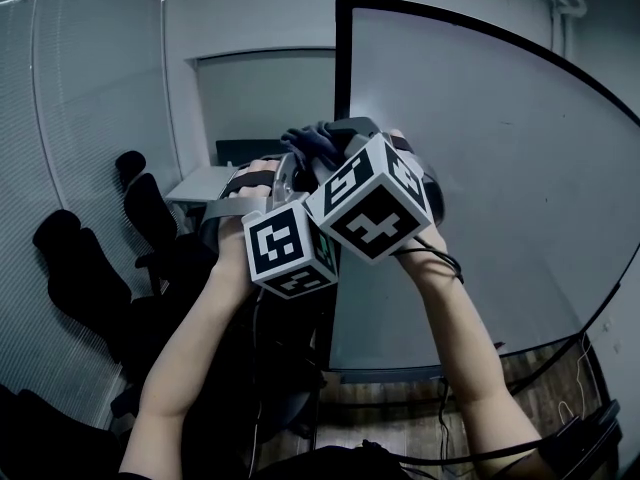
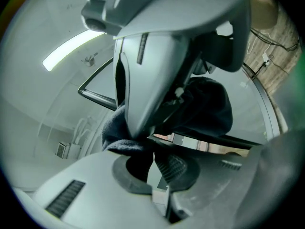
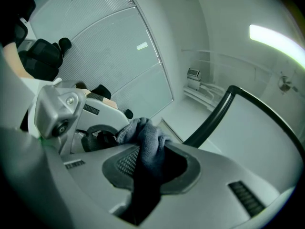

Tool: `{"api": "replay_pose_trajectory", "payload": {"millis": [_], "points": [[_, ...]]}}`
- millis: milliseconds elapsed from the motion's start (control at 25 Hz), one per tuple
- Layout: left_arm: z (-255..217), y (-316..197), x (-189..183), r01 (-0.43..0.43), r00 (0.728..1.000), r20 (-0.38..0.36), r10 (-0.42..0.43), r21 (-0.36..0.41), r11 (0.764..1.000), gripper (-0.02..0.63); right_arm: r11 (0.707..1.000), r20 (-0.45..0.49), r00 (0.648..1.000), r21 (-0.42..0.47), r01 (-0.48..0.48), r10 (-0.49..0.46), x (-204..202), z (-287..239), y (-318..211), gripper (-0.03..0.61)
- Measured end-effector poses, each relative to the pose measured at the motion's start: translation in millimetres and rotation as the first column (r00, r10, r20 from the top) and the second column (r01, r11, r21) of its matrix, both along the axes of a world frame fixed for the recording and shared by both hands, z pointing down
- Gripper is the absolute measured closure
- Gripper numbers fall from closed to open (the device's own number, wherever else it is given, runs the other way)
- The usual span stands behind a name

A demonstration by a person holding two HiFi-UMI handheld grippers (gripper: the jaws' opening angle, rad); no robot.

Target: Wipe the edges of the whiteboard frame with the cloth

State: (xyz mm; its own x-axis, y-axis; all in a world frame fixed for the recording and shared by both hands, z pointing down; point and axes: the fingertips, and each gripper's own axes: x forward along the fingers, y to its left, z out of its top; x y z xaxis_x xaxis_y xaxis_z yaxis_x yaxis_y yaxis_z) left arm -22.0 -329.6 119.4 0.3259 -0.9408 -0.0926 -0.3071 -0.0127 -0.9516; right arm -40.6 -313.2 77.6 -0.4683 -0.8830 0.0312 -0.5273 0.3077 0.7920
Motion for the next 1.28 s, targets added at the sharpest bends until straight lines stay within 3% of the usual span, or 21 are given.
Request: {"api": "replay_pose_trajectory", "payload": {"millis": [600, 1280], "points": [[36.6, 0.7, -0.2, -0.013, 1.0, 0.003, 0.013, -0.045, 0.999, 0.597, 0.999, -0.079, 0.996, 0.003, -0.044, 0.044, -1.9, 35.1, -0.5, 0.483], [78.3, 11.6, 11.0, -0.05, 0.999, -0.009, 0.05, -0.109, 0.993, 0.597, 0.995, -0.058, 0.998, -0.087, -0.041, 0.036, 9.0, 75.7, 6.6, 0.483]]}}
